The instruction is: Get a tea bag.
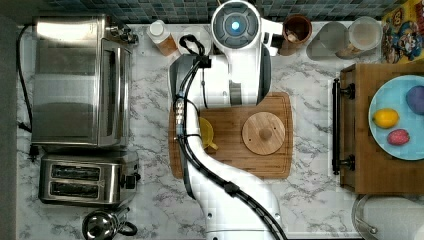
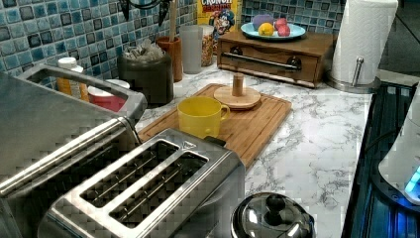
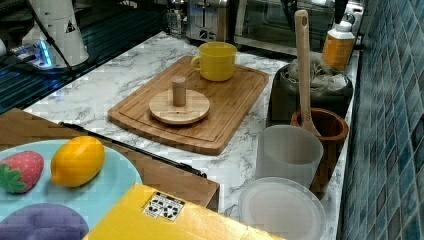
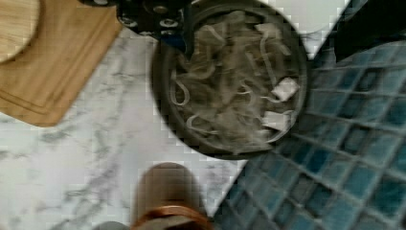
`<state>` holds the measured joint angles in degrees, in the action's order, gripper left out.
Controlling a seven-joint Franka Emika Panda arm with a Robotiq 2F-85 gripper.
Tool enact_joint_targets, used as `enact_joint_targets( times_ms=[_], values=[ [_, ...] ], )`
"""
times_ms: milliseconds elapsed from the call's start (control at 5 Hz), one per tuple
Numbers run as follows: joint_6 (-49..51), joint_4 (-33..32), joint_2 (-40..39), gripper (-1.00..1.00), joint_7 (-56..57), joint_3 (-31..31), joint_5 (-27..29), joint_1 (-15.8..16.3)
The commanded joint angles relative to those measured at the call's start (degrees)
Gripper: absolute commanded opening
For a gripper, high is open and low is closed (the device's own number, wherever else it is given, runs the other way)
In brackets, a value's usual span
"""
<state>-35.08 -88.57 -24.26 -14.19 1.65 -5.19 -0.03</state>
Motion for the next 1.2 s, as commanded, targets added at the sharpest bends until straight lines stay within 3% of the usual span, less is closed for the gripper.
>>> enact_joint_targets(
  times_ms=[200, 800, 1000, 1200],
  values=[
    [0.2, 10.7, -0.8, 1.0, -2.1, 1.1, -0.7, -0.1],
    [5.0, 15.7, -6.5, 1.0, -0.9, 0.9, 0.4, 0.0],
    [0.7, 11.7, -4.2, -0.79, -3.1, 1.2, 0.3, 0.0],
    [2.2, 13.0, -4.8, -1.0, -2.7, 0.5, 1.7, -0.8]
  ],
)
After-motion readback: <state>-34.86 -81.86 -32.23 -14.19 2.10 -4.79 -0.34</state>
